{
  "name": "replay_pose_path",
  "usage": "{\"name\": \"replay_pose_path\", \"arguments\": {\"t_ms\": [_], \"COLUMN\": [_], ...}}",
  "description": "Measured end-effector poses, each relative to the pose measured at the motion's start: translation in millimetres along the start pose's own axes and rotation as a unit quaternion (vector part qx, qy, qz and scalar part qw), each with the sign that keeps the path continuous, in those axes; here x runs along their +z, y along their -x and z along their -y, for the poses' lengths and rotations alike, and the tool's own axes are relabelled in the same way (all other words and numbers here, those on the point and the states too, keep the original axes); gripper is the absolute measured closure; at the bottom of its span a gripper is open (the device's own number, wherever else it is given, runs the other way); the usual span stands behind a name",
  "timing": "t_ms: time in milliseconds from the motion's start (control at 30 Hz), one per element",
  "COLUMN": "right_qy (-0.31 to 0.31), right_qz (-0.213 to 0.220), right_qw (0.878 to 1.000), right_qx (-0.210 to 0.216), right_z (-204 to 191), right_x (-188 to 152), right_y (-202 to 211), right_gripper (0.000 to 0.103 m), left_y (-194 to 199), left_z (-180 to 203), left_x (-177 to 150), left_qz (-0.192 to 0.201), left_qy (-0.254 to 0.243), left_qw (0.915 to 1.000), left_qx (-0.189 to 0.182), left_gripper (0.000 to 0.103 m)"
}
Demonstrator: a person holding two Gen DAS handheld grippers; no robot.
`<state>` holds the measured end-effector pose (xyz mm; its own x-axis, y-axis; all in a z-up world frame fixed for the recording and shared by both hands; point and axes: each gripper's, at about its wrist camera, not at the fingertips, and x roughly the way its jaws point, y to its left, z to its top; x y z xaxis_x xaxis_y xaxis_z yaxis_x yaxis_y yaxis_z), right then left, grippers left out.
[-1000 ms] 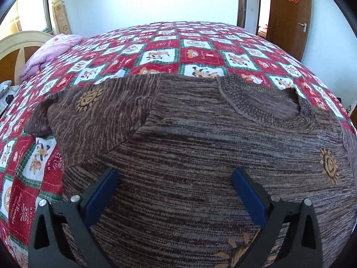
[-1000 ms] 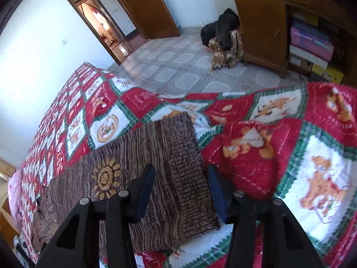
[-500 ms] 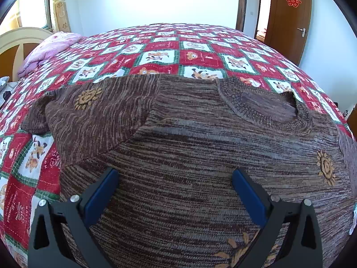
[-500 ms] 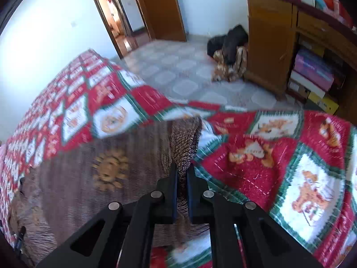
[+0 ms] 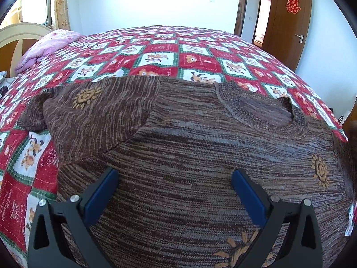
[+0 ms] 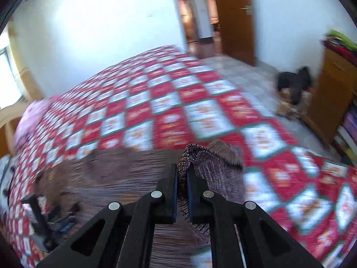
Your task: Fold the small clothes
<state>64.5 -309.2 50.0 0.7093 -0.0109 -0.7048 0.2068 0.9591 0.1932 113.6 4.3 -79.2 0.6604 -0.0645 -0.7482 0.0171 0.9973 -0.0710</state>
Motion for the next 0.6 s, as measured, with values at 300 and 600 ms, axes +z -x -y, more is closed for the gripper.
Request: {"name": "replay_pose_path", "arguments": {"t_ms": [300, 600], "right_qy": [0.027, -0.051], "right_qz": [-0.066, -0.041], "right_qw": [0.992, 0.969], "right_qx": [0.103, 0.238], "right_z": [-137.2, -102.7], "right_x": [-42.2, -46.2], "right_y": [-101.3, -95.4], "right_gripper": [0.096, 0.087], "left_y": [0.1, 0.0], "left_z": [-2.6, -2.5], "left_x": [0.1, -0.7], "left_qz": [0.005, 0.005], "left_qy": [0.006, 0.005], "left_qw": [0.9999, 0.9999], "left_qx": [-0.009, -0.01], "left_gripper": [0.0, 0.0]}}
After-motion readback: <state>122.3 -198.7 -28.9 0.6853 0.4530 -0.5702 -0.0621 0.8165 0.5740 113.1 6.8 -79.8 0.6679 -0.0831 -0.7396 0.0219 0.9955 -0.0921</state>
